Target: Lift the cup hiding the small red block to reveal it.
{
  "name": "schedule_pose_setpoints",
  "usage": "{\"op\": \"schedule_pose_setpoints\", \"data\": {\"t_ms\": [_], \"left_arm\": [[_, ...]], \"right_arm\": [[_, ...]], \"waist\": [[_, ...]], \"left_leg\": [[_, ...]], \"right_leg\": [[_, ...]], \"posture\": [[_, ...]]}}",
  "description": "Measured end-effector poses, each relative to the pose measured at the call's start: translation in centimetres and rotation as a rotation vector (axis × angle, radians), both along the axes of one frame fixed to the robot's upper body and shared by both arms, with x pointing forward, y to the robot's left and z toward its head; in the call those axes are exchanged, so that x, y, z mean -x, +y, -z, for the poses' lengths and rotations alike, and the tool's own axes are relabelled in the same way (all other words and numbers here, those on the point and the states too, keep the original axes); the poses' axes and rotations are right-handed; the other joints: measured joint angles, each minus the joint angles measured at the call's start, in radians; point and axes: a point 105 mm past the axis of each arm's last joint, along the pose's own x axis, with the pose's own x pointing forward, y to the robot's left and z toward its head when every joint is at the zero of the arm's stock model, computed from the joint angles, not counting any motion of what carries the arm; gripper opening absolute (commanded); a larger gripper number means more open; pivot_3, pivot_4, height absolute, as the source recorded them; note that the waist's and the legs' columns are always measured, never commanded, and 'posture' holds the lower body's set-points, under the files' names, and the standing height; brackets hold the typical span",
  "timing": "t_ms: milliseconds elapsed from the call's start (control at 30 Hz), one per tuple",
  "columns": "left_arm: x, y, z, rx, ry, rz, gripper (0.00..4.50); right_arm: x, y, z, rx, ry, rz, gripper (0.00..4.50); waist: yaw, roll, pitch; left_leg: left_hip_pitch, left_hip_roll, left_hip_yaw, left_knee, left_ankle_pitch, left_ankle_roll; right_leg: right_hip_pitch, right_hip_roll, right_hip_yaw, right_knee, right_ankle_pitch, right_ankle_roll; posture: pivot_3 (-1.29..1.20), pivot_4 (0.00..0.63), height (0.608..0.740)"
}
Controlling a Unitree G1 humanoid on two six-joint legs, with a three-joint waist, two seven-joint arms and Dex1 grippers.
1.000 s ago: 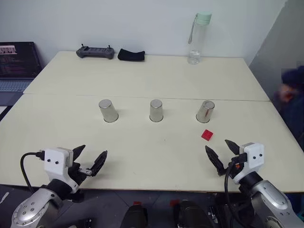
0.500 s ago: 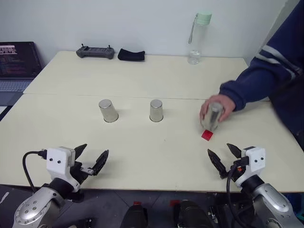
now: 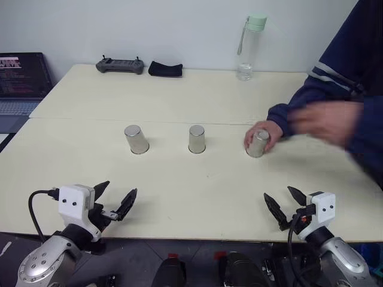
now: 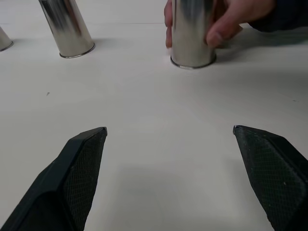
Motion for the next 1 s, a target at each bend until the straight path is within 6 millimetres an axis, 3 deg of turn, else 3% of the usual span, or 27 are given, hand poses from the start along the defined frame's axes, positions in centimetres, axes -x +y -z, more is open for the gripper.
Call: {"op": "schedule_pose_setpoints", "data": {"t_ms": [100,300,1000], "left_arm": [[0.0,0.0,0.0,0.000,-0.001,0.000,4.50],[-0.1,0.0,-0.1,0.000,-0.003,0.001,4.50],[-0.3,-0.1,-0.1,0.000,-0.006,-0.001,4.50]], "right_arm": [[0.0,-0.1,0.1,-0.001,-0.009,0.000,4.47],[0.3,-1.8,2.5,-0.004,0.030,0.023,4.47],[0.1,-1.4,1.6,0.001,-0.004,0.011,4.47]], "waist": [[0.000,0.000,0.000],[0.001,0.000,0.001],[0.001,0.001,0.001]], "left_leg": [[0.000,0.000,0.000,0.000,0.000,0.000],[0.000,0.000,0.000,0.000,0.000,0.000],[0.000,0.000,0.000,0.000,0.000,0.000]], "right_leg": [[0.000,0.000,0.000,0.000,0.000,0.000],[0.000,0.000,0.000,0.000,0.000,0.000],[0.000,0.000,0.000,0.000,0.000,0.000]], "posture": [[0.00,0.150,0.740],[0.00,0.150,0.740],[0.00,0.150,0.740]]}}
